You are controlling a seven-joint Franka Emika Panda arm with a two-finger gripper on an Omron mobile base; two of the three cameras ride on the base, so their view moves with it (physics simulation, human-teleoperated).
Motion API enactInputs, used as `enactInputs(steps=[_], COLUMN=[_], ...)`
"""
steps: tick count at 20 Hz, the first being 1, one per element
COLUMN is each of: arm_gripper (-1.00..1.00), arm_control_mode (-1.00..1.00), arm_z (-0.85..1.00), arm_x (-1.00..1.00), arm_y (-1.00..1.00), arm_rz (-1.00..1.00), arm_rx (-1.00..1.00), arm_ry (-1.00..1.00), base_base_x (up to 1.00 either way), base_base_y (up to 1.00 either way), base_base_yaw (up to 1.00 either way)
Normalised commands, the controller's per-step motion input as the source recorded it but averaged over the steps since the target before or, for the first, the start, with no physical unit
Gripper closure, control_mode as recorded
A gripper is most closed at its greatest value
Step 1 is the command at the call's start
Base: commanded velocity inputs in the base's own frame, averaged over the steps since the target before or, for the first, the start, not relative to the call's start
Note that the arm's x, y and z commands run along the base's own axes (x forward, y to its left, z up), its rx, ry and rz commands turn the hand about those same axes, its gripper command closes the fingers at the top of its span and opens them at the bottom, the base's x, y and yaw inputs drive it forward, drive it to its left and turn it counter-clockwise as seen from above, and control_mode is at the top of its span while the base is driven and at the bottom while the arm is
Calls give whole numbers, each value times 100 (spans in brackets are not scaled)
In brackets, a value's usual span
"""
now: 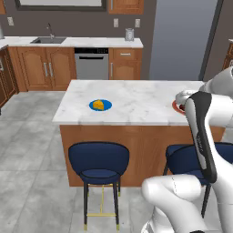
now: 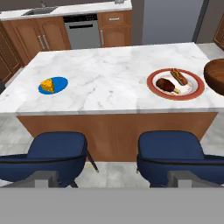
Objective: Take the smaller bowl and place it next to the appetizer plate on the dining counter , and place the larger bowl next to the plate with cooked food.
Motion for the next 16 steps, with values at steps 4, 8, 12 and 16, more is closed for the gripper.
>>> enactInputs(steps=[4,8,12,16], arm_gripper=[-100,-100,-100,-100], arm_control_mode=[100,100,100,100], arm_z=[0,0,0,0], arm_x=[0,0,0,0], arm_y=[0,0,0,0], arm_rz=[0,0,0,0], arm_rx=[0,0,0,0], arm_ry=[0,0,0,0], base_base_x=[2,23,52,66], base_base_y=[100,100,100,100], base_base_yaw=[0,0,0,0])
